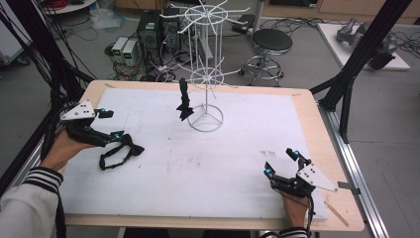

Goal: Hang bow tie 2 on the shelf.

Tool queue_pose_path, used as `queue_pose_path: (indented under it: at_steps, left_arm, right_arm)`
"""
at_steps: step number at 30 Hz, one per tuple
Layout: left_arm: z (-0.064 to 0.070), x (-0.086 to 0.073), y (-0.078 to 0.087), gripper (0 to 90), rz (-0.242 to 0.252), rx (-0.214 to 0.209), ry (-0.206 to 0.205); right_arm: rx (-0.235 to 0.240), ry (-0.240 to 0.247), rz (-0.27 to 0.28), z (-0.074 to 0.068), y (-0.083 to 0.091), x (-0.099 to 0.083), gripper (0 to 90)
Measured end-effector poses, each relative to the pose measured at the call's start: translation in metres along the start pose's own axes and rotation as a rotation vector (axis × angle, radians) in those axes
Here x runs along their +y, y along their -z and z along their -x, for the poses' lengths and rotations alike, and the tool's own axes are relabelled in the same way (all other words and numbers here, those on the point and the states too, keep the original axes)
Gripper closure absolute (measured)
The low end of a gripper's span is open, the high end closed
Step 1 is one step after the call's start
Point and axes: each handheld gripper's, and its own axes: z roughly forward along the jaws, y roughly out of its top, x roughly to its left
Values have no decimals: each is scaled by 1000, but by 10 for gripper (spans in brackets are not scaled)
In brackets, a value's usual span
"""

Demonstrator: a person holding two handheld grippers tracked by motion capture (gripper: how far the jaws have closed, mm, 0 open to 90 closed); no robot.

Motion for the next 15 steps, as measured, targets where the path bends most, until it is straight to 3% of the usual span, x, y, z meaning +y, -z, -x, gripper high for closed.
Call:
queue_pose_path:
  at_steps: [9, 15]
  left_arm:
    - [-6, 0, -6, 140, -98, -45, -33]
    - [-9, 3, -12, 146, -173, -61, -76]
  right_arm:
    - [-1, 8, 4, 1, 0, 0, 109]
    - [-1, 6, 6, 1, 0, 0, 109]
